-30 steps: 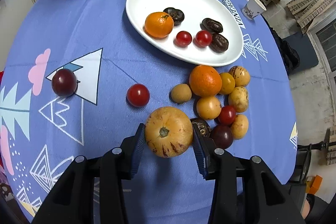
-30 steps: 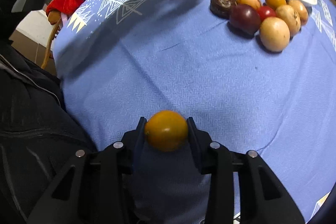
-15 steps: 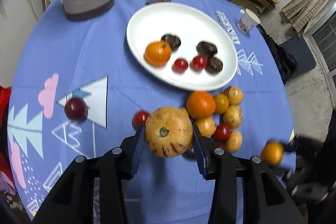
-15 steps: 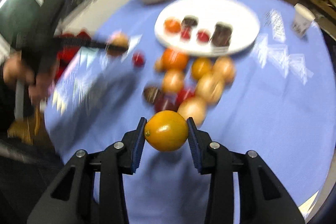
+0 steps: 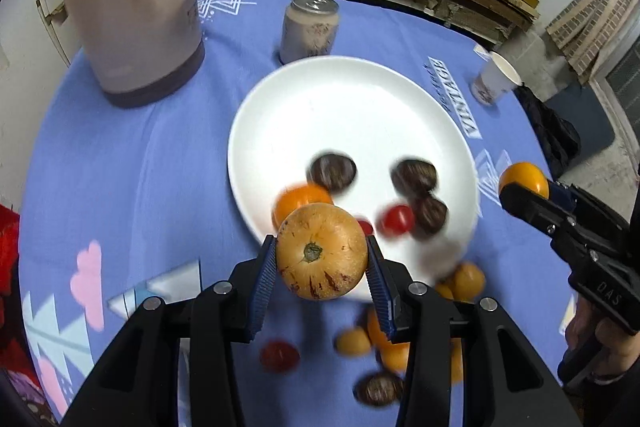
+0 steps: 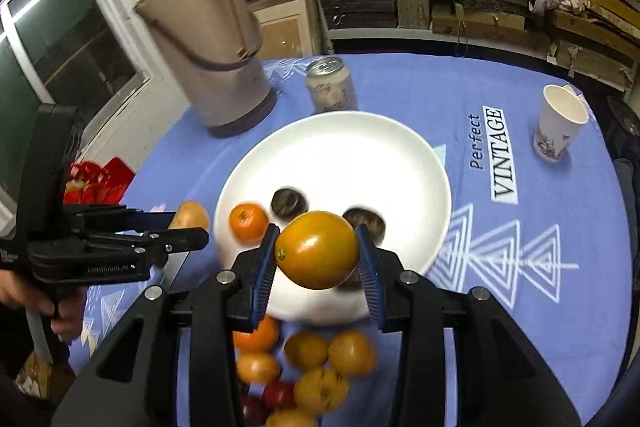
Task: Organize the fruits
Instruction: 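Lower both fruits onto the white plate and open both tools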
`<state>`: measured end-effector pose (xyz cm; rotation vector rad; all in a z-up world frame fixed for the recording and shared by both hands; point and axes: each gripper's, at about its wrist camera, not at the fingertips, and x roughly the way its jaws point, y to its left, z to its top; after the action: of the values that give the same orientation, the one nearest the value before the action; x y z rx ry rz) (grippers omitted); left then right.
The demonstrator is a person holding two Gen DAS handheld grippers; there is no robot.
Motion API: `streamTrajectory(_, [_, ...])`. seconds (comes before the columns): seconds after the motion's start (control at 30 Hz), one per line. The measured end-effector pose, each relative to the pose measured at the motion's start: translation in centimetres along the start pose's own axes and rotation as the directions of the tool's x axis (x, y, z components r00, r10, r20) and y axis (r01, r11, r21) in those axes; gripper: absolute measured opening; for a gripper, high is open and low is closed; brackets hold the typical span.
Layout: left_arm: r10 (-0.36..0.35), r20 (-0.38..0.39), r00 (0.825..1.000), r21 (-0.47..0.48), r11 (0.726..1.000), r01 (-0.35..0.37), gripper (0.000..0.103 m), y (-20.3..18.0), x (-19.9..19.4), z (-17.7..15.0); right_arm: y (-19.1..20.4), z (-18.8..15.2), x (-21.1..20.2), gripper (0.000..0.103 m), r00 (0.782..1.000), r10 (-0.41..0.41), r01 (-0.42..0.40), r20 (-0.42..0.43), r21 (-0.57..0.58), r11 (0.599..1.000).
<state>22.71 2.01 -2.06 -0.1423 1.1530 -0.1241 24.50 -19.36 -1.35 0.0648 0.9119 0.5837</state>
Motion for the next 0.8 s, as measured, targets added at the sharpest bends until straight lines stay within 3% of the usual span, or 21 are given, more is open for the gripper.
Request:
streamTrajectory(0.23, [-0.017, -0.006, 1.000, -0.014, 1.000, 0.016, 0.044, 0.4, 3.1, 3.6, -1.7, 1.7, 4.7, 0.038, 1.000, 0.011, -0.009, -0.024, 0.046, 0.999])
streamTrajectory(0.67, [-0.018, -0.038, 0.999, -0.032, 0.999, 0.017, 0.045, 0.6, 6.8, 5.5, -1.5, 2.1, 9.3, 0.041, 0.997, 0.012, -0.007, -0.071, 0.064, 0.998])
streamTrajectory(0.73, [-0.013, -0.043, 0.999, -0.044, 0.999, 0.012, 0.047, 0.7, 6.7, 5.5, -1.2, 2.1, 9.1, 0.045, 0.998, 0.014, -0.010, -0.066, 0.057, 0.998])
streamTrajectory(0.8, [0.019, -0.027, 0.999, -0.033, 0.999, -0.020, 0.057, 0.4, 6.2, 5.4, -0.9, 2.0, 8.5, 0.045, 0.998, 0.012, -0.009, -0.059, 0.051, 0.999])
